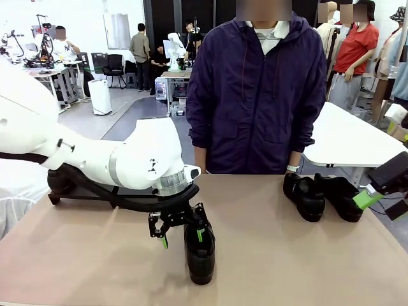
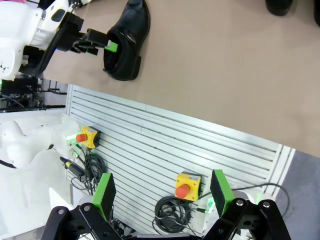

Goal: Organize the shoes by placing them on the stand.
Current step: Place the Shoe from the middle of the table onto the Shoes Stand.

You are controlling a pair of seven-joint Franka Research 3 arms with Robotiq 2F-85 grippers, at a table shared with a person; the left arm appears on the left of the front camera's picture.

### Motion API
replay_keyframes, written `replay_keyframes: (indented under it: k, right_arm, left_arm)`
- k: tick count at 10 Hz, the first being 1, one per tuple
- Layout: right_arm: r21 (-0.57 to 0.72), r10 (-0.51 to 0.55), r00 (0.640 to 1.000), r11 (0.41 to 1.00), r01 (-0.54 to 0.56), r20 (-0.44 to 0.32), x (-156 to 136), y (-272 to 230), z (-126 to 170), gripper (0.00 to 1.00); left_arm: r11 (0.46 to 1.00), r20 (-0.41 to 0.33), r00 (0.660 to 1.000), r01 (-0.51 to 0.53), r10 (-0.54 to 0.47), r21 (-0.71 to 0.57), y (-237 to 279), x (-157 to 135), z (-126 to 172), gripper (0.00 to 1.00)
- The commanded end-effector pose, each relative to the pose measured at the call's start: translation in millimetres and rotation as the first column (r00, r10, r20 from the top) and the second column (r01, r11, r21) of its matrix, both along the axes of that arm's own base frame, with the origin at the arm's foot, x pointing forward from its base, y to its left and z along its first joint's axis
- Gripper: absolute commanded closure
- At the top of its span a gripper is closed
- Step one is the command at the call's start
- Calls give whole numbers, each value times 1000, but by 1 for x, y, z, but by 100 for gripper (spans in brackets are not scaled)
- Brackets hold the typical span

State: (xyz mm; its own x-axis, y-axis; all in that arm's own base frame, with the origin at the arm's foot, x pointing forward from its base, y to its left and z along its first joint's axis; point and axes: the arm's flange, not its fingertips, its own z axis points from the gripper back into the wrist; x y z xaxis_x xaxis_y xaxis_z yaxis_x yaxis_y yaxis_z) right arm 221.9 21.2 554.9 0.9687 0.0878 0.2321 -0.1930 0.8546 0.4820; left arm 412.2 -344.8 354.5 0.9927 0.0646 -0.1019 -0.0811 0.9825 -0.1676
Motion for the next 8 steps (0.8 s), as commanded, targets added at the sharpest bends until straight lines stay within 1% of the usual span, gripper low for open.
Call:
replay_keyframes:
  k: [1,3,4,5,6,8]
  right_arm:
    - [18,22,1000,1000,-22,8,0,-2,1,0]
    - [18,22,1000,1000,-22,8,0,-2,1,0]
    - [18,22,1000,1000,-22,8,0,-2,1,0]
    - [18,22,1000,1000,-22,8,0,-2,1,0]
    - [18,22,1000,1000,-22,8,0,-2,1,0]
    - [18,22,1000,1000,-22,8,0,-2,1,0]
  left_arm:
    - [1000,-33,999,-16,17,13,-7,3,2,0]
    - [1000,-26,1000,-13,14,15,-7,4,0,0]
    - [999,-17,999,-30,30,16,-7,5,0,33]
    - [999,-22,999,-28,29,22,-6,5,-1,93]
    - [999,-26,999,-27,28,30,-6,5,-2,100]
    - [999,-18,1000,-23,23,39,-10,7,-4,100]
